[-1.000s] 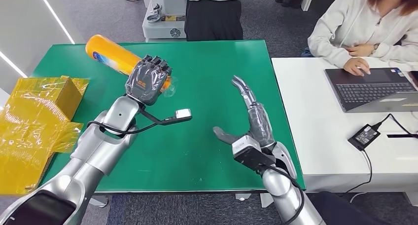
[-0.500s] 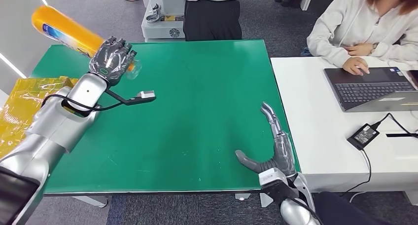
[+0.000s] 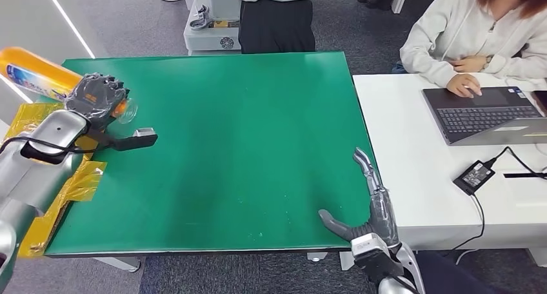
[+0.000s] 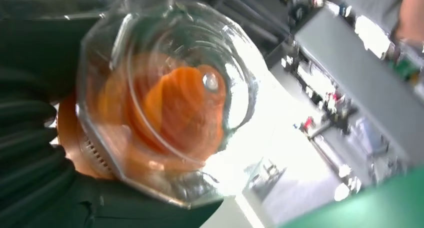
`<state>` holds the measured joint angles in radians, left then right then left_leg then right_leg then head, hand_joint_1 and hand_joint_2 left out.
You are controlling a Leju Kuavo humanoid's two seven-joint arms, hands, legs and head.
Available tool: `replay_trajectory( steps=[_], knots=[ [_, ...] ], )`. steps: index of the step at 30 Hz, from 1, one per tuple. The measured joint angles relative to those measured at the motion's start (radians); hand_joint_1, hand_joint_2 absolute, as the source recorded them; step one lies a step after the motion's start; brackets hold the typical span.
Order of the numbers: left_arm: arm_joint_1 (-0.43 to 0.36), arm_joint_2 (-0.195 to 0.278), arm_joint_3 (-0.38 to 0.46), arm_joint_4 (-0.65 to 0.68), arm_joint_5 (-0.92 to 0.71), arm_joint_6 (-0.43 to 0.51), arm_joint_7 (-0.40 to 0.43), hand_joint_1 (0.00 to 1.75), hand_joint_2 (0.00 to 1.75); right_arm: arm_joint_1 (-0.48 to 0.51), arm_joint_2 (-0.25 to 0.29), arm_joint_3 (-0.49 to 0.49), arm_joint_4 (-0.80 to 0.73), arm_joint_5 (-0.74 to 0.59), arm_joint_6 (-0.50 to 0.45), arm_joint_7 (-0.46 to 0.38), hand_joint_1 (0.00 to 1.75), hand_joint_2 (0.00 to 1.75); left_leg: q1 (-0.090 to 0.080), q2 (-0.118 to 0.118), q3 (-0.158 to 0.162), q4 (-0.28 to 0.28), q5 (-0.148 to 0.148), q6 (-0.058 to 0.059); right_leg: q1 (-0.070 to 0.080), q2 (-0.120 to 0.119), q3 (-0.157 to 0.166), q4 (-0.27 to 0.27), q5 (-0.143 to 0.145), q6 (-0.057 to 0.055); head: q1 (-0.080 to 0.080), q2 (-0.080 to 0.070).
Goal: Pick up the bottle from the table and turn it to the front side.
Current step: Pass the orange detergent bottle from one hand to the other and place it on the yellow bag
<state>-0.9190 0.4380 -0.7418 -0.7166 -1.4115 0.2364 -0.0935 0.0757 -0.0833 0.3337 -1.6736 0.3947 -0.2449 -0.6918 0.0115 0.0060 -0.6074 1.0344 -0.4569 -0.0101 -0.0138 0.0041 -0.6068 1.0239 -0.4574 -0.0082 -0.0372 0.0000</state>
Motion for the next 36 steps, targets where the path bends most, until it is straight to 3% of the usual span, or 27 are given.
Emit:
replay_trajectory(
  steps=[6, 13, 19, 23, 29, 36],
  knots=[
    [0.172, 0.067, 0.095, -0.072, 0.028, -0.045, 0.022, 1.75, 1.75, 0.026, 0.014, -0.039, -0.027, 0.013, 0.017, 0.004, 0.00, 1.75, 0.000, 0.000, 0.000, -0.001, 0.000, 0.000, 0.000, -0.001, 0.000, 0.000, -0.001, -0.001, 0.000, 0.000],
    [0.322, 0.069, 0.187, -0.098, 0.022, -0.098, 0.037, 1.75, 1.75, 0.055, 0.022, -0.049, -0.050, 0.028, 0.032, 0.004, 0.00, 1.75, 0.000, -0.001, 0.000, -0.001, -0.001, -0.001, 0.000, -0.001, 0.000, -0.001, -0.001, -0.001, 0.000, 0.000],
    [0.362, 0.058, 0.226, -0.080, -0.013, -0.144, 0.021, 1.75, 1.75, 0.063, 0.033, -0.051, -0.057, 0.045, 0.047, 0.011, 0.00, 1.75, 0.000, -0.002, 0.000, 0.000, -0.001, -0.001, 0.000, -0.002, 0.000, -0.001, -0.001, -0.001, 0.000, 0.000],
    [0.340, 0.007, 0.225, 0.004, -0.047, -0.098, 0.028, 0.00, 1.75, 0.050, 0.039, -0.049, -0.058, 0.056, 0.076, 0.013, 0.00, 1.75, 0.000, -0.003, 0.000, 0.000, -0.001, -0.001, 0.000, -0.004, 0.001, -0.001, -0.001, -0.001, 0.000, 0.000],
    [0.326, -0.081, 0.224, 0.120, -0.069, 0.035, 0.098, 0.00, 1.75, 0.033, 0.040, -0.038, -0.047, 0.065, 0.089, 0.012, 0.00, 1.75, 0.000, -0.003, 0.000, 0.000, -0.001, -0.001, 0.000, -0.003, 0.001, -0.001, -0.001, -0.001, 0.000, 0.000],
    [0.297, -0.168, 0.246, 0.222, -0.030, 0.153, 0.104, 0.00, 1.75, 0.018, 0.040, -0.017, -0.027, 0.060, 0.074, 0.012, 0.00, 1.75, 0.000, -0.003, 0.000, 0.000, -0.001, -0.001, 0.000, -0.003, 0.001, -0.001, -0.001, -0.001, 0.000, 0.000]
  ],
)
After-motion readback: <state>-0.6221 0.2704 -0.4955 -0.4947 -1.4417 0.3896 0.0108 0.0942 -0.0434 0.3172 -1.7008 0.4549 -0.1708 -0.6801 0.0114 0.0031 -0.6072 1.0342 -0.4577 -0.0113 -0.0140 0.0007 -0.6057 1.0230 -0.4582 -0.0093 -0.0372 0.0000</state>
